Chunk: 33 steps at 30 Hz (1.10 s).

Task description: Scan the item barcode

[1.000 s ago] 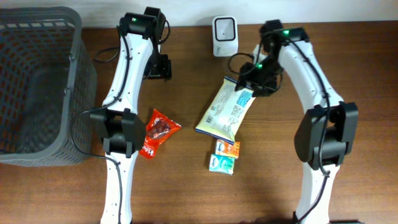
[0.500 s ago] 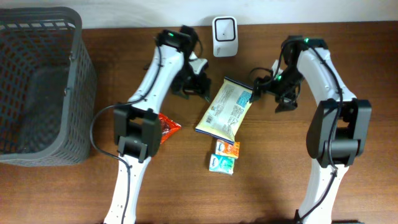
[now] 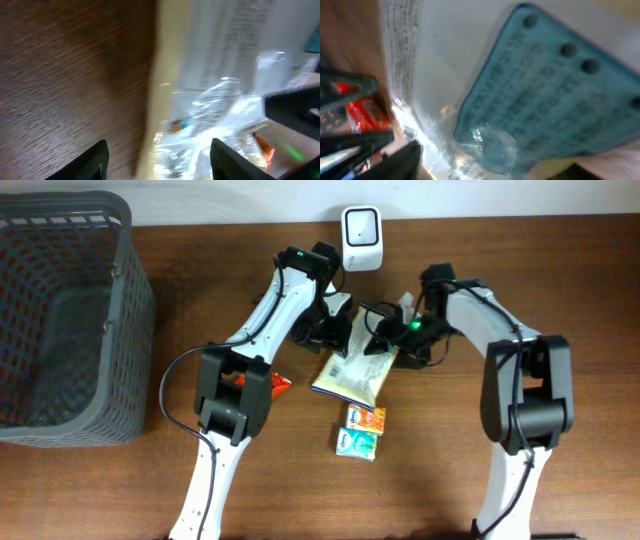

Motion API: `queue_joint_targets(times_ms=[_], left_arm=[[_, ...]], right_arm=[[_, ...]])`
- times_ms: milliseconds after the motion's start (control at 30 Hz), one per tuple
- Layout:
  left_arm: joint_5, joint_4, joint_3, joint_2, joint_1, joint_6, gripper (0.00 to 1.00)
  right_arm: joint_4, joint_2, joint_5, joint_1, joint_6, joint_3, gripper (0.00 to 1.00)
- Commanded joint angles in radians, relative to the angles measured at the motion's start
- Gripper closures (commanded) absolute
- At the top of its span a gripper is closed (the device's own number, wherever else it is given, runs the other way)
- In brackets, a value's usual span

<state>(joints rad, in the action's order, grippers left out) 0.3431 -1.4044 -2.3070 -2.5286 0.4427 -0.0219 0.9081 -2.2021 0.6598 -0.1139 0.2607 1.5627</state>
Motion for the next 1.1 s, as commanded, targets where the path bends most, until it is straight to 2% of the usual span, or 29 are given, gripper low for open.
queue_joint_targets(times_ms=[0,33,67,167,267,500,567,667,833,867,900,967,1000,1033,1067], left_arm=[[-0.01,-0.019,0.01,-0.009,-0.021,0.015,0.36],[-0.011,-0.026,0.01,-0.009,-0.023,0.015,0.35],[-0.011,-0.03,0.01,-0.009,-0.025,0.016,0.36],[-0.035,-0.033,0.01,-0.009,-0.027,0.015,0.35],[-0.055,-0.036,0.01,-0.009,-0.027,0.015,0.35],[-0.055,-0.016,0.01,-0.009,-0.027,0.015,0.34],[-0.055,-0.013,0.01,-0.009,-0.027,0.015,0.34],[-0.056,-0.013,0.01,-0.009,-0.031,0.015,0.35],[-0.056,-0.011,0.01,-0.009,-0.034,0.015,0.36],[-0.056,-0.016,0.01,-0.009,-0.033,0.015,0.36],[-0.056,-0.025,0.01,-0.009,-0.033,0.016,0.35],[-0.052,-0.035,0.01,-0.009,-0.033,0.016,0.29],[-0.047,-0.036,0.01,-0.009,-0.033,0.016,0.25],[-0.035,-0.036,0.01,-0.009,-0.031,0.016,0.24],[-0.002,-0.035,0.01,-0.009,-0.03,0.017,0.24]], right_arm=[[-0.039,-0.01,-0.09,-0.029,0.096,-0.025,0.65],[-0.048,-0.01,-0.105,-0.03,0.096,-0.025,0.87],[-0.053,-0.01,-0.122,-0.03,0.095,-0.024,0.96],[-0.016,-0.004,-0.126,-0.016,0.078,-0.002,0.96],[0.138,0.026,-0.175,0.013,0.005,0.109,0.96],[0.559,0.095,-0.705,-0.032,-0.017,0.495,0.96],[0.629,0.097,-0.792,-0.06,-0.017,0.565,0.96],[0.7,0.097,-0.886,-0.112,-0.017,0.619,0.96],[0.679,0.072,-0.912,-0.195,-0.016,0.614,0.96],[0.678,0.07,-0.915,-0.195,0.007,0.614,0.7],[0.677,0.069,-0.918,-0.18,0.08,0.614,0.61],[0.669,0.069,-0.864,-0.129,0.137,0.615,0.55],[0.663,0.069,-0.798,-0.089,0.135,0.615,0.45],[0.66,0.069,-0.726,-0.052,0.11,0.614,0.37],[0.657,0.069,-0.612,-0.005,0.045,0.612,0.35]])
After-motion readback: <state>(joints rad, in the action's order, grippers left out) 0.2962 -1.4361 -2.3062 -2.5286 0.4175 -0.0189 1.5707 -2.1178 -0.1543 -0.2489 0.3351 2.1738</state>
